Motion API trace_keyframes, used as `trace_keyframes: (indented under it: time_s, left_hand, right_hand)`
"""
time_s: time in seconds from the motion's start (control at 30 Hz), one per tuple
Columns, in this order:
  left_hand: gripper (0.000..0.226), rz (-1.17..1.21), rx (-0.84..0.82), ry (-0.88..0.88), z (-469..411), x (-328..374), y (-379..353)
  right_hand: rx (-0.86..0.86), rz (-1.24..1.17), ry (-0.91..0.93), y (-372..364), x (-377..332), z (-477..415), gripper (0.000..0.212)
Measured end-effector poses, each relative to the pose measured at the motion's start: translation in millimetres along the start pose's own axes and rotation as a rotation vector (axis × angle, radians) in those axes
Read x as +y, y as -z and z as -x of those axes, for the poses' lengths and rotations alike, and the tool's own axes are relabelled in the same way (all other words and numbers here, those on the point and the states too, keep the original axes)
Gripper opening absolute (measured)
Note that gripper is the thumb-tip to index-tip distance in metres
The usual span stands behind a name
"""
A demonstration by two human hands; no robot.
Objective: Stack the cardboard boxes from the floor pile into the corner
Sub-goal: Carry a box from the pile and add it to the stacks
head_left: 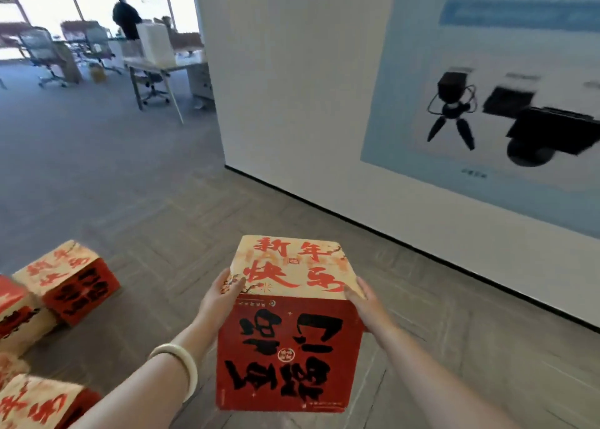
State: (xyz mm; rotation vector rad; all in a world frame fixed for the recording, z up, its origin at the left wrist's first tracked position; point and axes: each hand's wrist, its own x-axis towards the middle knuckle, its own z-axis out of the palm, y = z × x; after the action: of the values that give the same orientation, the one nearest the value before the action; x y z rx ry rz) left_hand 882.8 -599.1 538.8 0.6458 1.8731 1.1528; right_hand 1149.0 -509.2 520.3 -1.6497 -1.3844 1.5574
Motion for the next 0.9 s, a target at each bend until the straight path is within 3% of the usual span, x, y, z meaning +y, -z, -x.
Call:
trace_keyframes:
  time_s: [0.3, 0.4, 0.53, 0.9]
  left_hand:
    - [0.06, -0.121, -0.364, -0.176, 34.5, 124.0, -299.1]
    - [0.057, -0.185, -0.495, -0.239, 51.4, 156.5, -386.4]
    - [0.048, -0.232, -0.709, -0.278, 74.5, 181.4, -493.8]
    - [0.036, -0.298, -1.192, -0.446, 140.8, 250.1, -754.1]
  right_hand:
    - [0.396, -0.116, 0.014, 294.7, 12.1, 26.5, 0.063]
    - [0.524, -0.232, 0.008, 367.3, 21.9, 49.8, 0.049]
    - [0.699, -0.317, -0.023, 448.2, 42.4, 79.3, 0.035]
    - [1.137, -0.373, -0.15, 623.1, 82.7, 107.2, 0.048]
